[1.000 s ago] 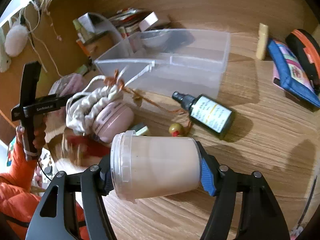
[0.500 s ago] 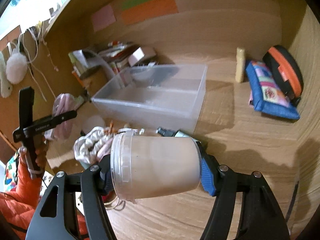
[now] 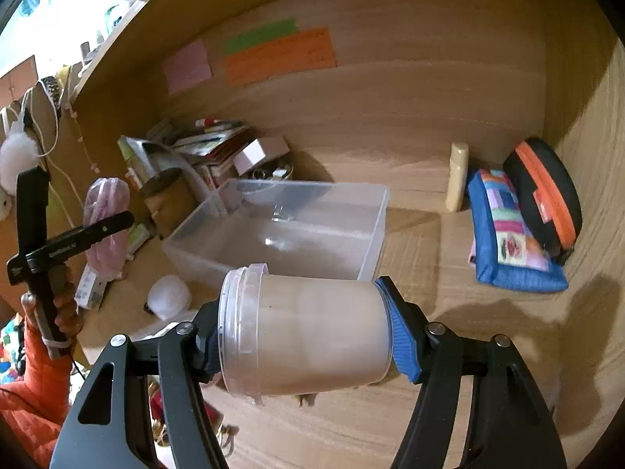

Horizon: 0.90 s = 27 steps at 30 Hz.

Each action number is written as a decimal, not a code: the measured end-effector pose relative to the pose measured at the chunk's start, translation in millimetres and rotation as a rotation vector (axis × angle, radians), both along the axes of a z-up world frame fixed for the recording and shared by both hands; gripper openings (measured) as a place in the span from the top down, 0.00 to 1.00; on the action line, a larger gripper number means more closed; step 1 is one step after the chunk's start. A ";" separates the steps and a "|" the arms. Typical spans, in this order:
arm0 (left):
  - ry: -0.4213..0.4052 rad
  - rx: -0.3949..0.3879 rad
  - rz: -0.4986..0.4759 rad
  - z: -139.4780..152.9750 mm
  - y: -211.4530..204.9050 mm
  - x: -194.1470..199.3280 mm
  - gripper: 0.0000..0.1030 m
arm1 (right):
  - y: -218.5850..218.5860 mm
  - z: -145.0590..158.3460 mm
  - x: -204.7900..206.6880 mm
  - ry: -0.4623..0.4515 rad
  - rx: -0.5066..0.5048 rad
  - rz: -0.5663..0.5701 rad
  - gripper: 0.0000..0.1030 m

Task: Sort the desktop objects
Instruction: 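Carry the pink rope bag and white jar over the clear plastic bin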

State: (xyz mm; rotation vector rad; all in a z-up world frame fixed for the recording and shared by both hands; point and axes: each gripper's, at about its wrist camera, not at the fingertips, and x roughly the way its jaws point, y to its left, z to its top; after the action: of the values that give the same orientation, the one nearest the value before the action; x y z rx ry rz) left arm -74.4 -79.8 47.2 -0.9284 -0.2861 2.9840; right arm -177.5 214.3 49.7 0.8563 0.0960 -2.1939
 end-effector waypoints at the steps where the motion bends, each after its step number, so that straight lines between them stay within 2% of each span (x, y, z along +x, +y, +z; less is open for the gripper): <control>1: 0.001 0.003 -0.011 1.4 1.3 -4.2 0.45 | -1.2 1.2 -3.5 0.002 -0.002 0.001 0.38; 9: 0.015 0.021 -0.075 9.4 15.4 -38.2 0.45 | -27.9 5.3 -32.5 0.031 0.026 -0.013 0.38; 16: -0.018 0.023 -0.086 1.8 22.9 -71.3 0.45 | -62.7 -9.8 -60.8 -0.001 0.071 0.025 0.38; 21: -0.074 -0.017 -0.063 -19.1 28.6 -99.1 0.45 | -84.7 -26.4 -74.3 0.001 0.114 0.029 0.38; 27: -0.134 -0.015 -0.052 -44.2 31.0 -118.0 0.45 | -99.2 -46.3 -84.9 -0.019 0.144 0.027 0.38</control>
State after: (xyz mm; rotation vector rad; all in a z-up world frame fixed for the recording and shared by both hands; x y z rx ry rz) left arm -192.4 -48.9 3.0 -1.1215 -0.2366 2.8864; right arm -262.4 115.1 3.4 0.9499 0.2580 -2.1727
